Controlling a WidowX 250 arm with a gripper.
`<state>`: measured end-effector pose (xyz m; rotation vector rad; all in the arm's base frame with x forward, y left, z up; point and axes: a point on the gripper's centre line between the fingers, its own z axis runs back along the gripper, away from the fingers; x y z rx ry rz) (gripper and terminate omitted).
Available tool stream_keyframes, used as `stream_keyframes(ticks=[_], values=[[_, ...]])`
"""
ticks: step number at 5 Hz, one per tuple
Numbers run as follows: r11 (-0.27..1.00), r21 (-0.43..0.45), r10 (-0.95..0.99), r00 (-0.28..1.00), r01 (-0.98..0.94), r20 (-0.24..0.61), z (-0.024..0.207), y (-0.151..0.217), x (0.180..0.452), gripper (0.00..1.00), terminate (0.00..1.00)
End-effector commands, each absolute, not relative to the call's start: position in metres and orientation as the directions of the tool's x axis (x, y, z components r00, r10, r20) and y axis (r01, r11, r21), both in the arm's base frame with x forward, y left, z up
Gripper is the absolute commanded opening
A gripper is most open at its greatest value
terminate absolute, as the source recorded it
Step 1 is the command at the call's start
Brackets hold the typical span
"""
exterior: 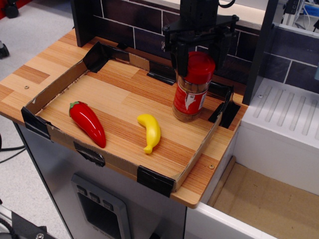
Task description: Upright basil bottle
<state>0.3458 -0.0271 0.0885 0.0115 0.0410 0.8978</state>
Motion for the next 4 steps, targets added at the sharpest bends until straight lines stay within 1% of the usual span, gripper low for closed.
stream_keyframes(ticks=[1, 2, 3, 4], values=[[0.640, -0.017, 0.769, 0.639, -0.769, 0.038, 0.112, -0.025, 0.355, 1.00, 0.00], [0.629, -0.042, 0.774, 0.620, -0.776, 0.132, 0.137, -0.022, 0.359, 1.00, 0.00], [0.672, -0.042, 0.728, 0.649, -0.740, 0.219, 0.165, -0.020, 0.357, 1.00, 0.00], [0.688, -0.067, 0.715, 0.660, -0.723, 0.230, 0.186, -0.016, 0.358, 1.00, 0.00]])
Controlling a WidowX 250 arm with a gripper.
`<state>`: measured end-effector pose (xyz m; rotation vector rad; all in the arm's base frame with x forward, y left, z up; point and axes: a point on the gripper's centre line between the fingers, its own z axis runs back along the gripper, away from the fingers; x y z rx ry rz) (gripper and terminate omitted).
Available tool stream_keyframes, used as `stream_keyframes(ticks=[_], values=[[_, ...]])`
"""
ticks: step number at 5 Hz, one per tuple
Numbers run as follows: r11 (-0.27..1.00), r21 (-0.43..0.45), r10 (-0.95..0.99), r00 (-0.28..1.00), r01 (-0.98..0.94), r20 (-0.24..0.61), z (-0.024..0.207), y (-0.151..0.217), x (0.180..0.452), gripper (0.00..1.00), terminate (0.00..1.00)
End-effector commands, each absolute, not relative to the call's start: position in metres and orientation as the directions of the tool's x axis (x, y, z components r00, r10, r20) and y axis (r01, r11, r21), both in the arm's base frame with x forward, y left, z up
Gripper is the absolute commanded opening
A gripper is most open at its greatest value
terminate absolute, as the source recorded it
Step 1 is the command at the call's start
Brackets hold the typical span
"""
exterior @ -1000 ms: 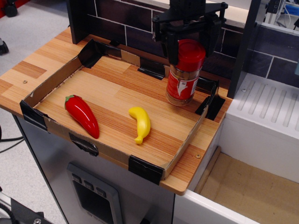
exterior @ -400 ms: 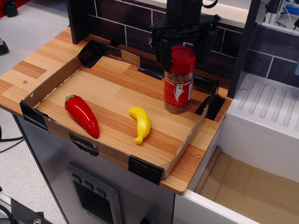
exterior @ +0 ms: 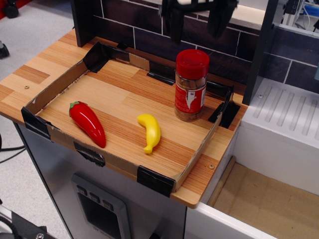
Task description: Upright basil bottle
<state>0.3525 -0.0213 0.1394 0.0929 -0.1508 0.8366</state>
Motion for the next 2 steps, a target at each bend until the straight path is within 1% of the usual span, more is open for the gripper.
stream_keyframes(ticks=[1, 2], values=[[0.688, -0.067, 0.715, 0.660, -0.723, 0.230, 0.1863, -0.0160, 0.3579, 1.00, 0.00], [0.688, -0.067, 0.715, 0.660, -0.723, 0.230, 0.1863, -0.0160, 0.3579, 1.00, 1.00]])
